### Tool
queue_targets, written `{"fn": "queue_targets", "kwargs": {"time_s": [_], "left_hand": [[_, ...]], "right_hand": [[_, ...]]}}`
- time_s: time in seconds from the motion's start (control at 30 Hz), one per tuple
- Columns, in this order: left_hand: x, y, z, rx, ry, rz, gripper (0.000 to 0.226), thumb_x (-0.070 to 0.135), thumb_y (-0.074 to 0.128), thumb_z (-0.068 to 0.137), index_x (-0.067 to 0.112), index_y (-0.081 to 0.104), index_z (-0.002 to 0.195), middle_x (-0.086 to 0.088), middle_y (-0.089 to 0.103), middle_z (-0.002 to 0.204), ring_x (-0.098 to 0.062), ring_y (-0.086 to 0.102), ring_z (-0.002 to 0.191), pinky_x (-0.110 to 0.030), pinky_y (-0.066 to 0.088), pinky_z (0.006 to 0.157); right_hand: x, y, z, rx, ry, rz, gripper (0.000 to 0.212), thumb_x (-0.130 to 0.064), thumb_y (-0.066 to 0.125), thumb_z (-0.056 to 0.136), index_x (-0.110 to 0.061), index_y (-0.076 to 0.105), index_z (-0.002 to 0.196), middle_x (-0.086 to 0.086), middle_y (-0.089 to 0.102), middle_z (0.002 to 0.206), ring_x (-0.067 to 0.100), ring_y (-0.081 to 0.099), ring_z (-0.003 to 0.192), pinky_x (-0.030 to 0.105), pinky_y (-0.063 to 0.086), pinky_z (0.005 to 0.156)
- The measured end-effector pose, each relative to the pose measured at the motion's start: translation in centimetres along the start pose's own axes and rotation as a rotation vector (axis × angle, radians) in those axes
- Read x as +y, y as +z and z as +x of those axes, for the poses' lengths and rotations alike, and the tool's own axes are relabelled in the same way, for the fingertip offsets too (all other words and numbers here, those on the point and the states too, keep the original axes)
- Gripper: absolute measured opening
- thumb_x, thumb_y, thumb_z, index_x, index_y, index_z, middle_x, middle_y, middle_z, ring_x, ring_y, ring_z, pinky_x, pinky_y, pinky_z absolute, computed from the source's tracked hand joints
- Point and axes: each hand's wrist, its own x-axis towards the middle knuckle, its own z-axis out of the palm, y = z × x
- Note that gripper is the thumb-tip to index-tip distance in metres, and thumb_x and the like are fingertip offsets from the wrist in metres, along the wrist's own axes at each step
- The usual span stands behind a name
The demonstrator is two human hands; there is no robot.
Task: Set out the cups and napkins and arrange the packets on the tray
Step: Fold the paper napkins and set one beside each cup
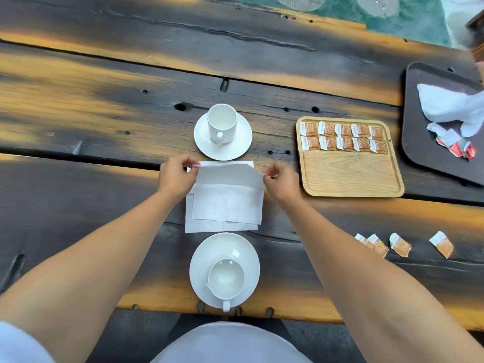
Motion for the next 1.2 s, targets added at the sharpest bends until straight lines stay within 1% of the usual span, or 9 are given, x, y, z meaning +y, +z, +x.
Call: {"fn": "queue_targets", "kwargs": {"time_s": [0.07, 0.13, 0.2, 0.33, 0.47, 0.63, 0.83, 1.0, 1.2], "left_hand": [[-0.8, 0.0, -0.8, -0.027, 0.001, 0.033, 0.010, 0.014, 0.064, 0.089, 0.021, 0.070, 0.085, 0.003, 0.071, 0.087, -0.023, 0.067, 0.081, -0.035, 0.054, 0.078], [-1.5, 0.1, -1.6, -0.055, 0.005, 0.083, 0.013, 0.014, 0.063, 0.090, 0.025, 0.068, 0.083, 0.003, 0.070, 0.088, -0.019, 0.064, 0.078, -0.031, 0.051, 0.070], [-2.2, 0.4, -2.3, -0.073, -0.002, 0.111, 0.015, 0.013, 0.062, 0.090, 0.025, 0.067, 0.082, 0.000, 0.069, 0.086, -0.019, 0.064, 0.079, -0.032, 0.053, 0.069], [-3.4, 1.2, -3.5, -0.081, -0.001, 0.159, 0.020, 0.010, 0.062, 0.088, 0.027, 0.066, 0.079, 0.002, 0.067, 0.082, -0.018, 0.062, 0.075, -0.029, 0.049, 0.066], [-4.3, 2.1, -4.2, -0.096, 0.017, 0.206, 0.017, 0.009, 0.061, 0.088, 0.024, 0.066, 0.082, 0.005, 0.059, 0.096, -0.018, 0.056, 0.081, -0.028, 0.043, 0.071], [-5.4, 2.8, -4.5, -0.117, -0.013, 0.263, 0.015, 0.011, 0.058, 0.089, 0.023, 0.065, 0.085, 0.002, 0.054, 0.097, -0.021, 0.054, 0.084, -0.031, 0.044, 0.068], [-6.2, 3.2, -4.7, -0.139, -0.046, 0.297, 0.017, 0.007, 0.056, 0.086, 0.021, 0.065, 0.086, 0.001, 0.054, 0.100, -0.023, 0.054, 0.085, -0.036, 0.050, 0.073], [-6.6, 3.3, -4.8, -0.152, -0.067, 0.333, 0.017, 0.006, 0.053, 0.087, 0.019, 0.065, 0.088, -0.002, 0.052, 0.101, -0.024, 0.054, 0.085, -0.035, 0.048, 0.073], [-6.8, 3.6, -4.9, -0.250, -0.138, 0.435, 0.034, -0.001, 0.045, 0.087, 0.021, 0.066, 0.103, 0.000, 0.046, 0.117, -0.024, 0.053, 0.094, -0.039, 0.050, 0.082]], "right_hand": [[0.4, 0.1, -0.7, -0.022, -0.016, -0.012, 0.013, -0.002, 0.056, 0.082, -0.009, 0.066, 0.084, 0.003, 0.068, 0.085, 0.021, 0.061, 0.083, 0.026, 0.044, 0.069], [0.9, 0.3, -1.3, -0.046, -0.019, -0.035, 0.013, -0.002, 0.056, 0.082, -0.011, 0.065, 0.082, -0.001, 0.065, 0.081, 0.020, 0.059, 0.081, 0.024, 0.040, 0.062], [1.3, 0.7, -1.7, -0.064, -0.011, -0.075, 0.013, -0.005, 0.057, 0.083, -0.016, 0.063, 0.080, -0.006, 0.061, 0.078, 0.017, 0.056, 0.078, 0.021, 0.036, 0.057], [2.7, 1.6, -2.4, -0.117, -0.005, -0.133, 0.011, -0.006, 0.058, 0.084, -0.016, 0.063, 0.085, 0.002, 0.064, 0.092, 0.021, 0.058, 0.088, 0.026, 0.041, 0.071], [3.7, 2.4, -3.2, -0.161, 0.013, -0.162, 0.012, -0.004, 0.059, 0.085, -0.014, 0.065, 0.088, 0.005, 0.064, 0.090, 0.024, 0.061, 0.090, 0.029, 0.050, 0.077], [4.6, 3.3, -4.0, -0.209, -0.005, -0.215, 0.016, -0.001, 0.057, 0.083, -0.011, 0.066, 0.090, 0.009, 0.066, 0.100, 0.025, 0.061, 0.092, 0.034, 0.053, 0.079], [5.4, 4.2, -4.5, -0.252, 0.004, -0.267, 0.016, -0.002, 0.054, 0.083, -0.011, 0.066, 0.089, 0.008, 0.065, 0.103, 0.025, 0.059, 0.093, 0.028, 0.045, 0.074], [5.7, 4.5, -4.7, -0.281, -0.001, -0.300, 0.019, -0.001, 0.054, 0.083, -0.010, 0.067, 0.092, 0.007, 0.061, 0.107, 0.026, 0.058, 0.097, 0.034, 0.051, 0.082], [6.1, 4.6, -5.1, -0.394, 0.032, -0.369, 0.031, -0.002, 0.059, 0.083, -0.015, 0.066, 0.110, 0.001, 0.050, 0.125, 0.024, 0.052, 0.114, 0.039, 0.049, 0.097]]}}
